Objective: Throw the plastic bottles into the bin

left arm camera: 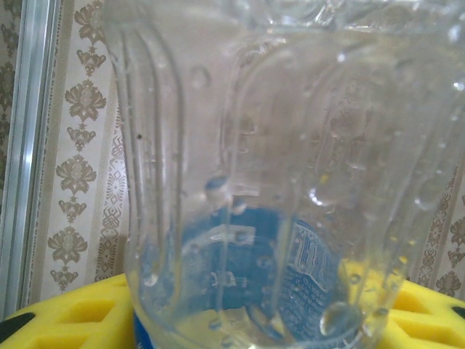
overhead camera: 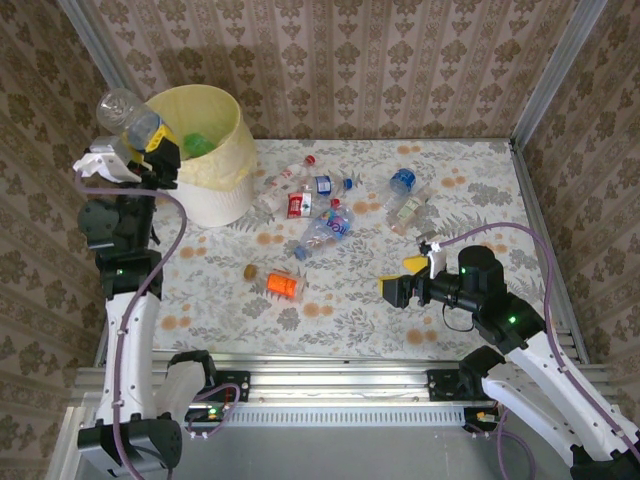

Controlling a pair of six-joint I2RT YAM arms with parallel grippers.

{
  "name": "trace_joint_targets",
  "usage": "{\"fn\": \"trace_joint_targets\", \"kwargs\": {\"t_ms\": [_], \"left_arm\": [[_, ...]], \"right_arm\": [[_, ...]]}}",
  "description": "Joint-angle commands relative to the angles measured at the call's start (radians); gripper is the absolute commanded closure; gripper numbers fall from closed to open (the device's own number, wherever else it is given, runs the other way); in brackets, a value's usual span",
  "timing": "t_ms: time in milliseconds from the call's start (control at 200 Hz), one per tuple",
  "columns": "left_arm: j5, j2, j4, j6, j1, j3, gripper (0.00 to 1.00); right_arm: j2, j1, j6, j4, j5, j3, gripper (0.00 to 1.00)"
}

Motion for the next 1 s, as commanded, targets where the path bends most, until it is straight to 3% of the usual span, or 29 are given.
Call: {"fn": "trace_joint_targets", "kwargs": {"t_ms": [0, 310, 995], "left_arm": [[0.058, 0.002, 0.063, -0.033, 0.021, 0.044, 0.46], [0.136, 0.071, 0.082, -0.036, 0.045, 0.085, 0.46], [0.162, 0.267, 0.144, -0.054, 0.079, 0.2, 0.45]], "right_arm": [[-0.011, 0.006, -0.013, 0.0, 0.0, -0.015, 0.0], [-0.011, 0.006, -0.013, 0.001, -0.002, -0.01, 0.0], [-0.02, 0.006, -0.024, -0.005, 0.0, -0.012, 0.0]]}}
